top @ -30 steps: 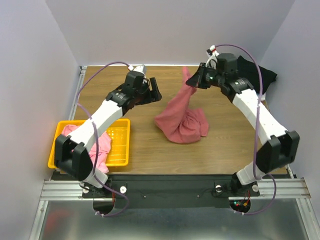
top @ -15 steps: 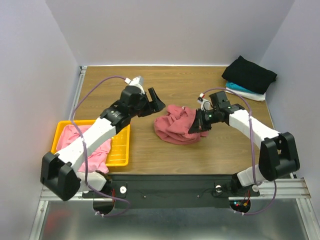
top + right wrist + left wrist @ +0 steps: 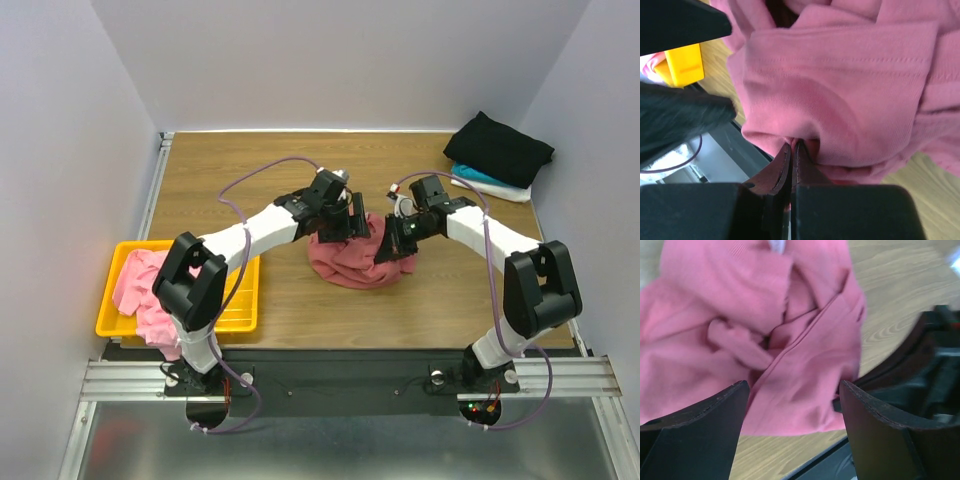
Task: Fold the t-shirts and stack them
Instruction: Flatten the tshirt out
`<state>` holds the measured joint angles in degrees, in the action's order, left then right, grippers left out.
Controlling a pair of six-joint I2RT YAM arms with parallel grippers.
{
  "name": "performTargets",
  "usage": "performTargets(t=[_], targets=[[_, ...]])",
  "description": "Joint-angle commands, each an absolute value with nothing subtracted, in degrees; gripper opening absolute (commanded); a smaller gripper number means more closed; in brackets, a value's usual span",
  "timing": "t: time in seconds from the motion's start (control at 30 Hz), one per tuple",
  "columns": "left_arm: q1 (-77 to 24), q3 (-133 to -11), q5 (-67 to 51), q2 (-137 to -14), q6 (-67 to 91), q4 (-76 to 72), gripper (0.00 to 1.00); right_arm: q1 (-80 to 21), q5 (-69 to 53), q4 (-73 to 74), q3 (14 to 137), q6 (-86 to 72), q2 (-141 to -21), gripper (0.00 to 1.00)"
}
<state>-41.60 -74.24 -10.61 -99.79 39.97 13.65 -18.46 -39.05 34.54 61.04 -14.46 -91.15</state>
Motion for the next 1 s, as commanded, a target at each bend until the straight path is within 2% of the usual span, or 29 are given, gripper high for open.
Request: performTargets(t=[0.0,0.1,0.27,0.67,0.73,0.77,0.93,0.97], targets=[[-41.3,-81.6,-10.2,-101.9,35.5,19.1,0.82,-18.4,-38.4,34.7,64.8,-13.7,-92.4,0.0],[-41.4,-82.8,-10.8,-103.7,35.0,21.0,0.78,-18.4,-38.1,34.7,66.1,-14.0,-92.6,0.0],[-41.5,-80.3,-7.3,-101.4,35.2,22.3,0.78,-18.4,-38.0,34.6,66.8,-15.1,-93.4,0.0],[-41.4,-75.5,-10.3,-100.5,35.8,21.6,0.74,-18.4,-36.4,34.6,65.8,-15.1,-92.8,0.0],[-41.4,-75.3,-10.7,-100.3,35.6,21.0,0.65,-18.4,-36.2,34.6,66.1,-15.2,-92.6,0.0],[-41.4,-75.1,-11.2,-100.2,35.6,20.7,0.56,-18.4,-36.0,34.6,66.3,-15.3,-92.7,0.0],[-41.4,-74.2,-13.3,-99.7,35.2,19.1,0.36,-18.4,-35.2,34.6,66.2,-15.7,-92.4,0.0],[-41.5,-74.1,-14.0,-99.8,35.1,19.0,0.29,-18.4,-34.8,34.6,66.4,-15.9,-92.2,0.0]])
